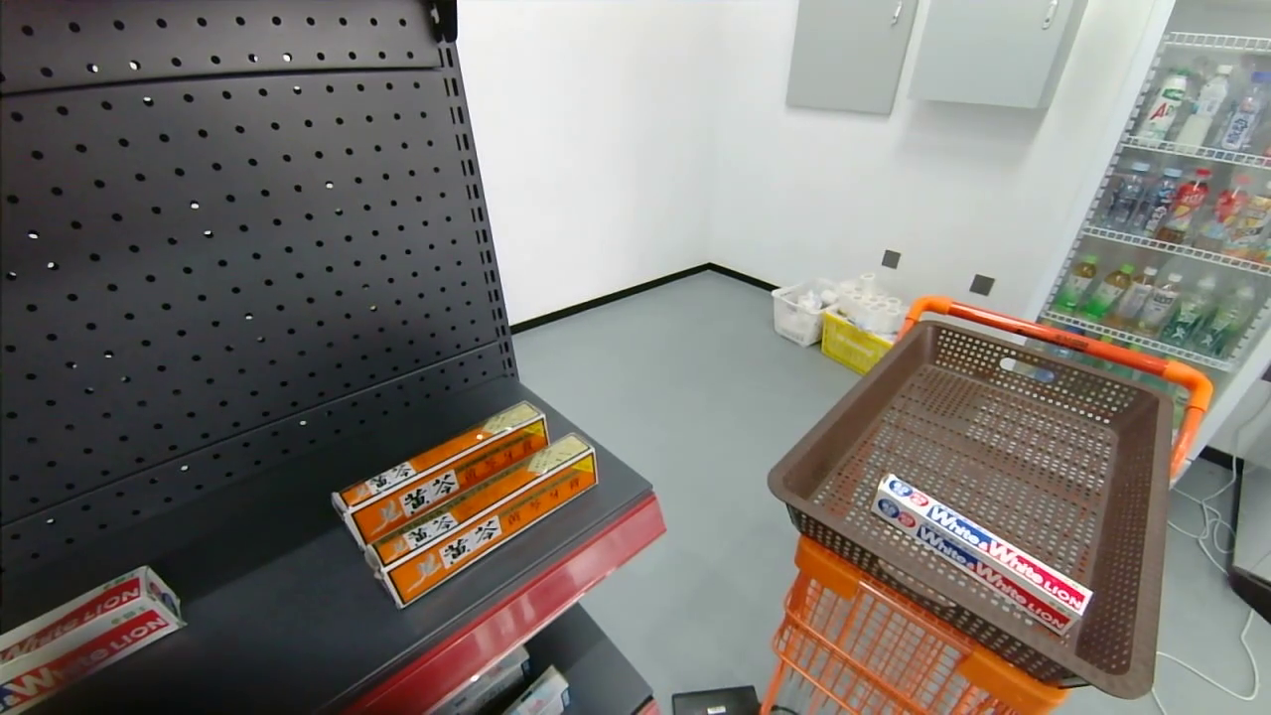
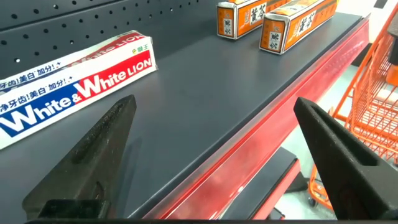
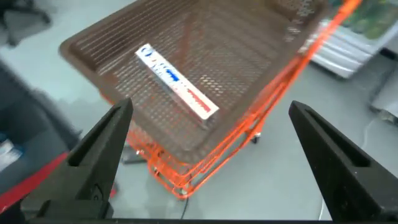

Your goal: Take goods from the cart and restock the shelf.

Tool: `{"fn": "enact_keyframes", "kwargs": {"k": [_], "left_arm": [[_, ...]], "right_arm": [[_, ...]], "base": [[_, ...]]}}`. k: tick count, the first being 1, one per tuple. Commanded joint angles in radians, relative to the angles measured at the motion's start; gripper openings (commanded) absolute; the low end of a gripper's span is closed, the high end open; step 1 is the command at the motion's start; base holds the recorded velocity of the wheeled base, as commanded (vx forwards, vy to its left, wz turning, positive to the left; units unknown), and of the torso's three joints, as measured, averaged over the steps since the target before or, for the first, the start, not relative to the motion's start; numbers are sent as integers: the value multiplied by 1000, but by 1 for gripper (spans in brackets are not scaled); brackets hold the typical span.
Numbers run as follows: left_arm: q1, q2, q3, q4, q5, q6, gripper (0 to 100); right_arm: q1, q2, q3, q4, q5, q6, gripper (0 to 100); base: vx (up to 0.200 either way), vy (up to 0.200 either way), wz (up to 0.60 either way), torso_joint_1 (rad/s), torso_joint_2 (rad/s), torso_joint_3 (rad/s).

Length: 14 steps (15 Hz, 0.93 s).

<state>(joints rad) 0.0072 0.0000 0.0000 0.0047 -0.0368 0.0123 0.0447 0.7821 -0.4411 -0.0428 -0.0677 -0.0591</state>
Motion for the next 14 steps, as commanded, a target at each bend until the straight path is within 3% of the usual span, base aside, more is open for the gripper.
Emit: {"fn": "enact_keyframes", "kwargs": {"k": [1,2,3,5,7,10,14], "left_arm": [[0,0,0,0,0,0,100],[0,0,0,0,0,0,100],[0,0,0,0,0,0,100],[0,0,0,0,0,0,100],[0,0,0,0,0,0,100],[0,0,0,0,0,0,100],[0,0,0,0,0,0,100]], "right_arm": [[27,204,-77,-3,65,-13,100],[-34,333,-166,57,172,-42,100],[-77,411,-214,83,195,-130,100],[-152,586,-246,-34,210,-340,100],[-177,680,-297,-45,279,-424,100],[-203,767,-372,73,348,-562,100],[-174,884,-387,77,373,-588,100]], "base": [[0,0,0,0,0,0],[0,0,0,0,0,0],[0,0,0,0,0,0],[0,0,0,0,0,0],[0,0,0,0,0,0],[0,0,0,0,0,0],[0,0,0,0,0,0]]}}
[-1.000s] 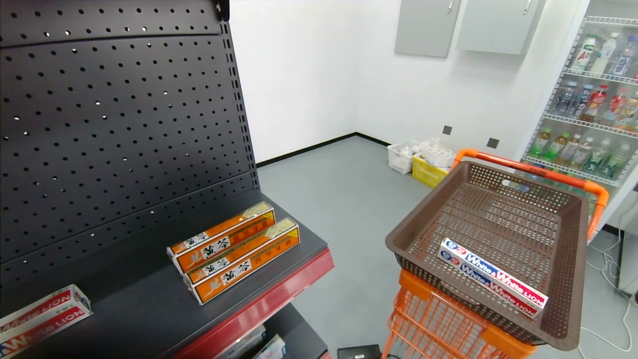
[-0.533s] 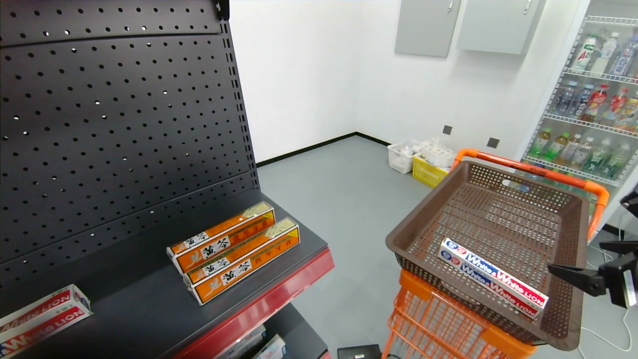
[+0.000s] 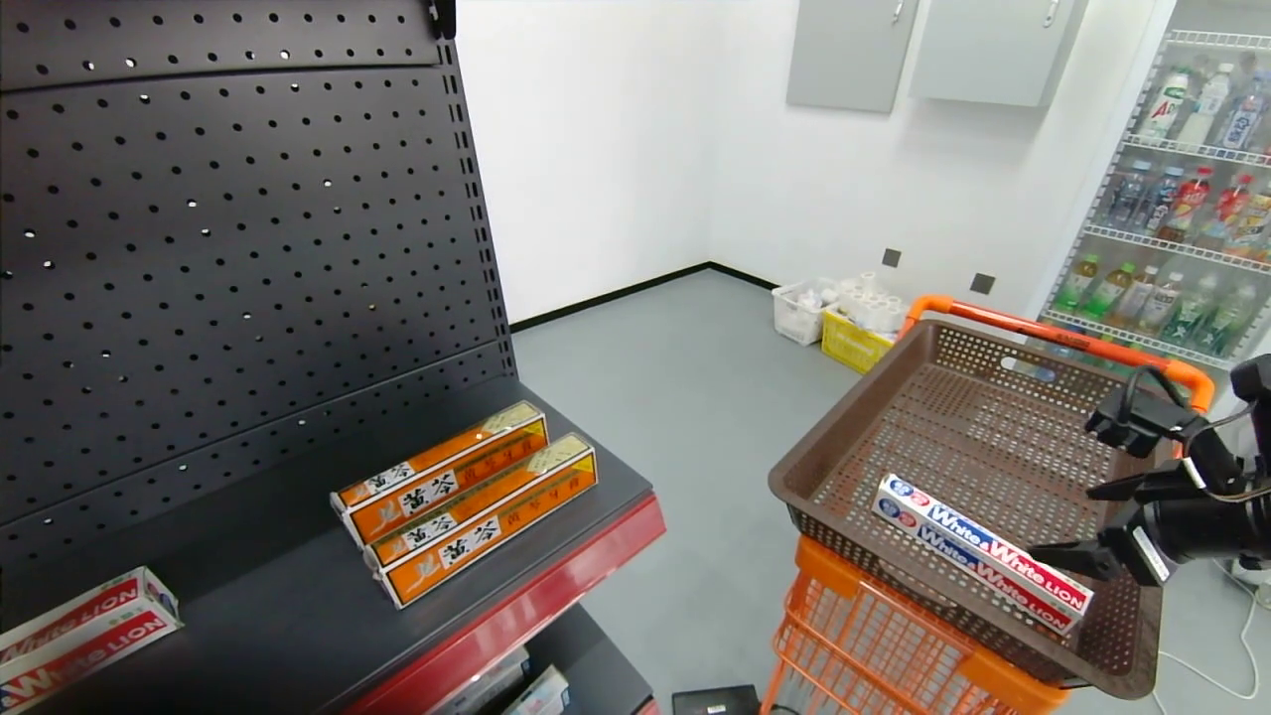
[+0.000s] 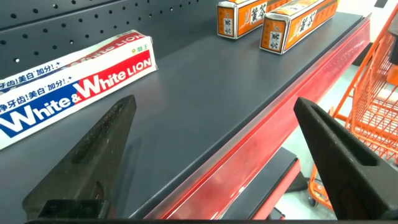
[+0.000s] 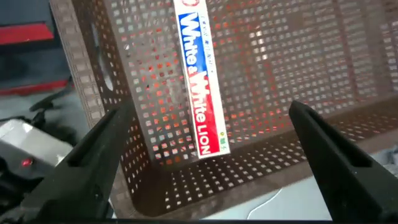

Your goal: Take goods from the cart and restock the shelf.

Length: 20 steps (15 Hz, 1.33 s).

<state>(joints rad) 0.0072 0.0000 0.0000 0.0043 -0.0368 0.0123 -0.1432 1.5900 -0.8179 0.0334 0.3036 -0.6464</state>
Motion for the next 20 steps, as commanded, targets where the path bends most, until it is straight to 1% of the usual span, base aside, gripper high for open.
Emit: {"fn": "enact_keyframes", "kwargs": {"k": [1,5,6,12,20], "left_arm": [[0,0,0,0,0,0,100],[0,0,0,0,0,0,100],[0,0,0,0,0,0,100],[0,0,0,0,0,0,100],[0,0,0,0,0,0,100]], "right_arm": [[27,119,-38,3,2,-6,100],[28,242,-132,6,-3,-47,100],[28,286,-164,8,-8,-91,100],[50,416,-245,5,-11,-96,100],[50,481,-247,0,-9,-98,100]], "base": [[0,0,0,0,0,0],[0,0,0,0,0,0],[0,0,0,0,0,0],[0,0,0,0,0,0],[0,0,0,0,0,0]]}}
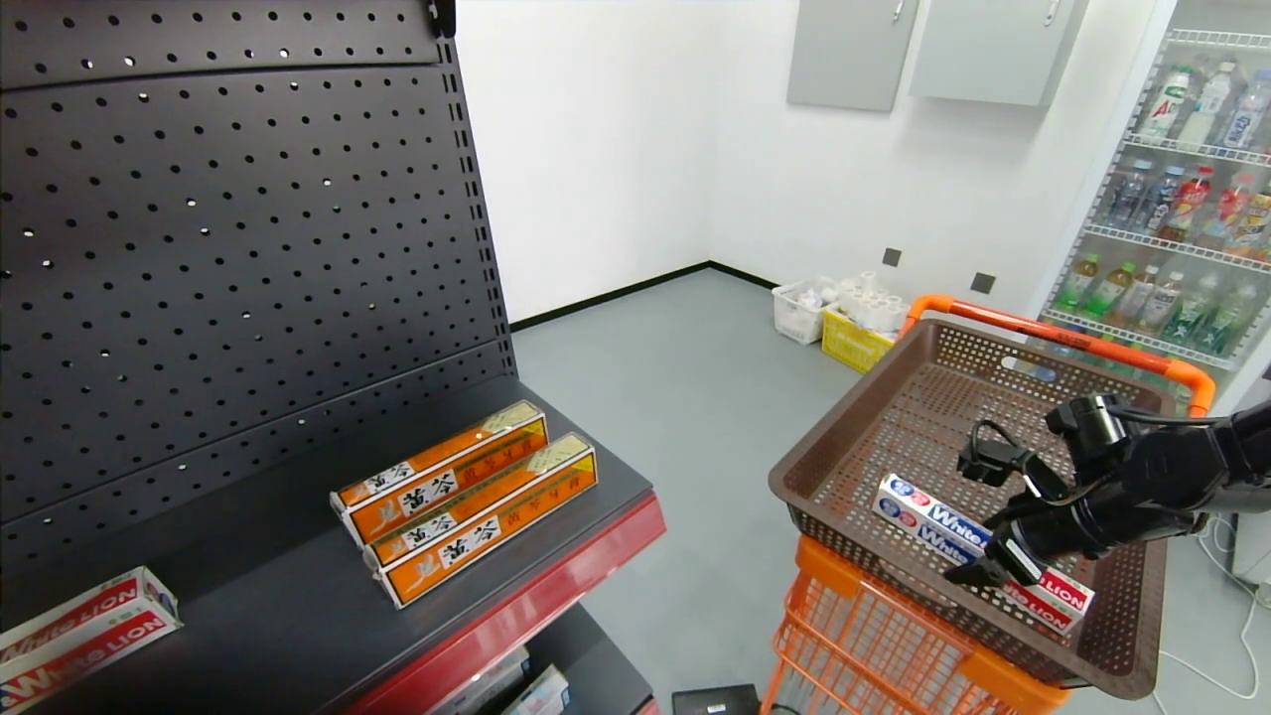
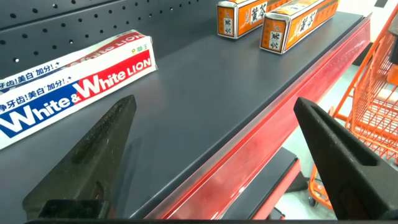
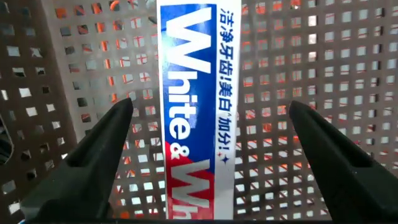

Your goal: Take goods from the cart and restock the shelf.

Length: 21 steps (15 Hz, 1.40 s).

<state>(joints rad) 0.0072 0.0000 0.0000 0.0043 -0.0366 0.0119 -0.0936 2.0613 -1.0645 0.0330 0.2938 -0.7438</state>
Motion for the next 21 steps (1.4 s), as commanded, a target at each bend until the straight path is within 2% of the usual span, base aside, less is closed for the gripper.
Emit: {"fn": "enact_keyframes", "kwargs": {"k": [1,2,3,9,13,18,21], "left_arm": [[0,0,0,0,0,0,100],[0,0,0,0,0,0,100],[0,0,0,0,0,0,100],[0,0,0,0,0,0,100],[0,0,0,0,0,0,100],[0,0,0,0,0,0,100],[0,0,0,0,0,0,100]], "right_arm": [[2,11,-2,-1,2,0,100],[2,11,-2,-1,4,0,100],[5,13,-2,-2,2,0,0],[9,-15,8,5,5,8,0],[11,-79,6,-1,5,64,0],[11,-286,24,-5,7,196,0],[15,-382,60,-71,25,262,0]], "base": [[0,0,0,0,0,0],[0,0,0,0,0,0],[0,0,0,0,0,0],[0,0,0,0,0,0],[0,0,0,0,0,0],[0,0,0,0,0,0],[0,0,0,0,0,0]]}}
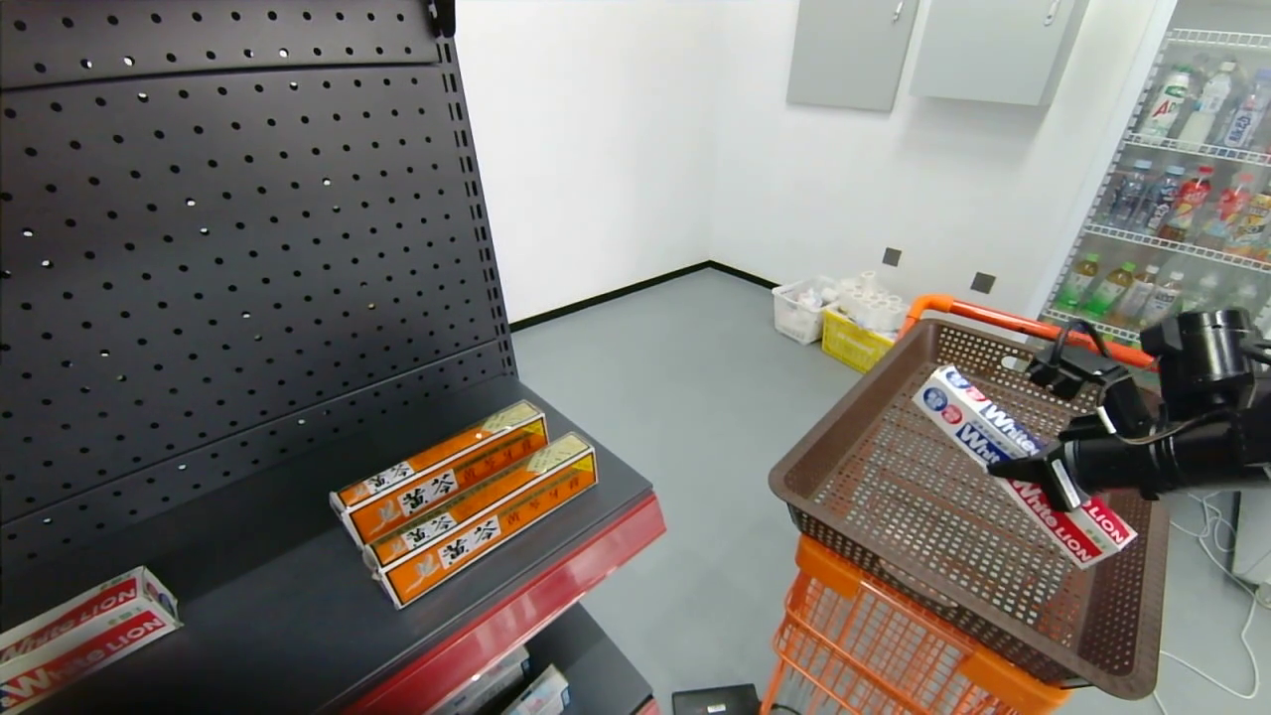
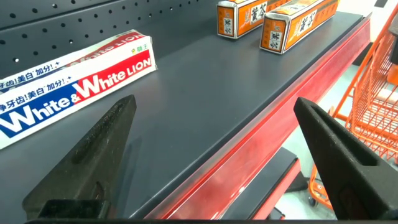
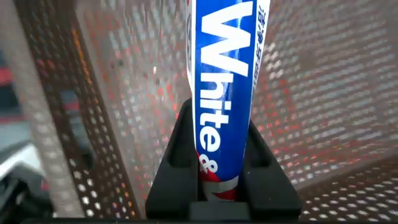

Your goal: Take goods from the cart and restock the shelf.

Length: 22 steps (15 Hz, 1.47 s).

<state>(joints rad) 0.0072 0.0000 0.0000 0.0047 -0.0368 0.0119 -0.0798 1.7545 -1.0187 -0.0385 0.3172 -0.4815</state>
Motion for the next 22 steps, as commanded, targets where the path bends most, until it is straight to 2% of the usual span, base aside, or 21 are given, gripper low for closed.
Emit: {"fn": "enact_keyframes", "kwargs": {"k": [1,3,6,7,10,11,14,17,22], "left_arm": [[0,0,0,0,0,0,100],[0,0,0,0,0,0,100],[0,0,0,0,0,0,100],[0,0,0,0,0,0,100],[0,0,0,0,0,0,100],[0,0,0,0,0,0,100],[0,0,0,0,0,0,100],[0,0,0,0,0,0,100],[0,0,0,0,0,0,100]], "right_arm": [[34,-145,71,-75,11,72,0],[89,-237,167,-247,11,175,0],[170,-386,261,-414,3,325,0],[186,-434,272,-439,-15,330,0],[244,-558,292,-454,-92,363,0],[249,-596,333,-465,-93,403,0],[244,-644,425,-546,-104,406,0],[247,-675,424,-541,-214,412,0],[245,-675,436,-538,-216,412,0]], "base": [[0,0,0,0,0,0],[0,0,0,0,0,0],[0,0,0,0,0,0],[0,0,0,0,0,0],[0,0,0,0,0,0],[0,0,0,0,0,0],[0,0,0,0,0,0],[0,0,0,0,0,0],[0,0,0,0,0,0]]}}
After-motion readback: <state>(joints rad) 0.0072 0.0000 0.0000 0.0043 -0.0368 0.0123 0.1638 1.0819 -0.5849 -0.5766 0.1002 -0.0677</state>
